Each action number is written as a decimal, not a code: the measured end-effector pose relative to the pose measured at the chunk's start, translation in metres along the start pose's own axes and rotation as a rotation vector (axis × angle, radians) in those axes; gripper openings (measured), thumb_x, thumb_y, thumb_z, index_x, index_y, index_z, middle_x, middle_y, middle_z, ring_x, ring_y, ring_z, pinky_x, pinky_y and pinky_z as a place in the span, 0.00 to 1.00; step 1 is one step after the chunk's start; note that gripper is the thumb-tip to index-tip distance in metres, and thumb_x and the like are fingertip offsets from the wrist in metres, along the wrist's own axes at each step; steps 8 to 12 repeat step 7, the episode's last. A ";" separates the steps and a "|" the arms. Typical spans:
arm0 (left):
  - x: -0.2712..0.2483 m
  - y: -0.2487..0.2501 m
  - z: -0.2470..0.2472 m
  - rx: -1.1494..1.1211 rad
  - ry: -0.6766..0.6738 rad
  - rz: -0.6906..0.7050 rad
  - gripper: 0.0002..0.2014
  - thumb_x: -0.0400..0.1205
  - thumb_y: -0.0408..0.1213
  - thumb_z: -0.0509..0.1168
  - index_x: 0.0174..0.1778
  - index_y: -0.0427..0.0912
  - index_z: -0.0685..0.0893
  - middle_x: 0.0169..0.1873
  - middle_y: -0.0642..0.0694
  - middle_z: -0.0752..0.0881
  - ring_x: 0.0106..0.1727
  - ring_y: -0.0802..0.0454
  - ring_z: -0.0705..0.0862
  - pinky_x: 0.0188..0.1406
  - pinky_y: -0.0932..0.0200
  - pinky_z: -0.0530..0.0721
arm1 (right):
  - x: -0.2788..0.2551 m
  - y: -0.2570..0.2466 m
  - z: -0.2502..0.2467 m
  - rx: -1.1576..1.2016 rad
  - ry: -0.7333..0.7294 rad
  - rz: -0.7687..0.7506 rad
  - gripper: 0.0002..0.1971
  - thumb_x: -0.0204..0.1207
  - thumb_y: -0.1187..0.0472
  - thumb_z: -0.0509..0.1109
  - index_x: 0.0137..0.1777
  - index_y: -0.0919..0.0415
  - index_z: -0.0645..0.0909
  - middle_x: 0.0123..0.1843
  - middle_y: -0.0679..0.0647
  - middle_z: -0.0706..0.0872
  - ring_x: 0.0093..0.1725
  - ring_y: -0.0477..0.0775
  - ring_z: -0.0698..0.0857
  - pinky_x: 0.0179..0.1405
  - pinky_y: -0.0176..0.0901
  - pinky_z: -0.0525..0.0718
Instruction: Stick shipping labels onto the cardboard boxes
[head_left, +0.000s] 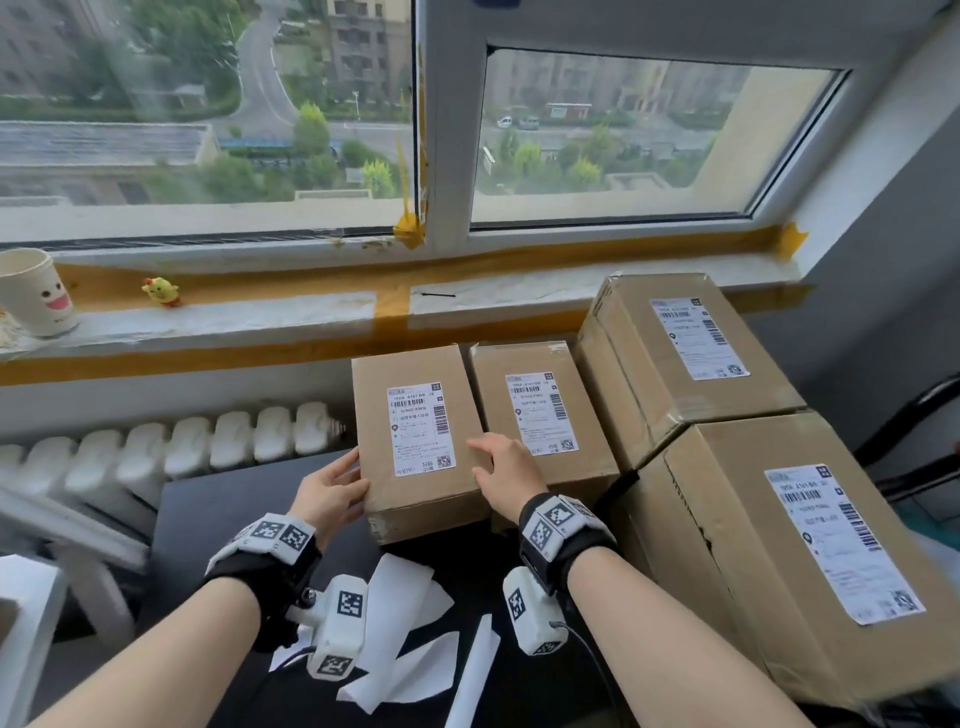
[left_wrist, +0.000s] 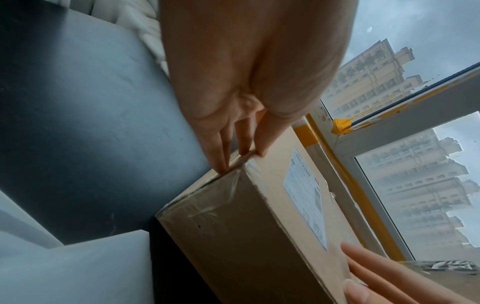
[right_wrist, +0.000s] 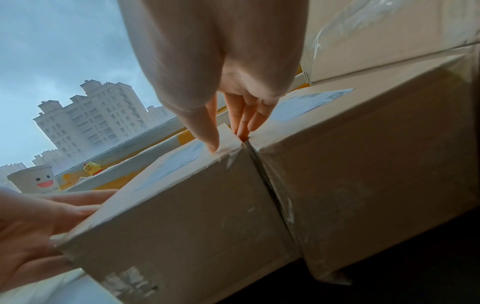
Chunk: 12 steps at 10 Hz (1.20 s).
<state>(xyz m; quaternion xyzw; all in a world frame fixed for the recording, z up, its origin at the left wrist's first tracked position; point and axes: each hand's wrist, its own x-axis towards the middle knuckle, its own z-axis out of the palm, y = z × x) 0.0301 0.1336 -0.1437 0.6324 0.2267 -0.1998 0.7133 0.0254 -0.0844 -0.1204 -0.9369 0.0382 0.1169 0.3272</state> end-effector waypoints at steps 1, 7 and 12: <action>0.003 -0.002 0.005 0.049 0.030 0.007 0.27 0.82 0.19 0.56 0.77 0.41 0.69 0.63 0.42 0.82 0.45 0.53 0.83 0.31 0.68 0.86 | -0.003 0.003 0.000 -0.048 -0.039 -0.012 0.22 0.80 0.67 0.62 0.73 0.57 0.74 0.78 0.55 0.70 0.78 0.56 0.66 0.78 0.47 0.63; -0.072 0.025 0.031 1.150 0.330 0.140 0.24 0.83 0.44 0.57 0.76 0.46 0.68 0.71 0.42 0.78 0.69 0.42 0.78 0.65 0.52 0.76 | -0.025 0.009 -0.012 -0.177 -0.125 -0.228 0.19 0.85 0.57 0.54 0.71 0.59 0.74 0.78 0.55 0.70 0.76 0.57 0.70 0.76 0.54 0.70; -0.072 0.025 0.031 1.150 0.330 0.140 0.24 0.83 0.44 0.57 0.76 0.46 0.68 0.71 0.42 0.78 0.69 0.42 0.78 0.65 0.52 0.76 | -0.025 0.009 -0.012 -0.177 -0.125 -0.228 0.19 0.85 0.57 0.54 0.71 0.59 0.74 0.78 0.55 0.70 0.76 0.57 0.70 0.76 0.54 0.70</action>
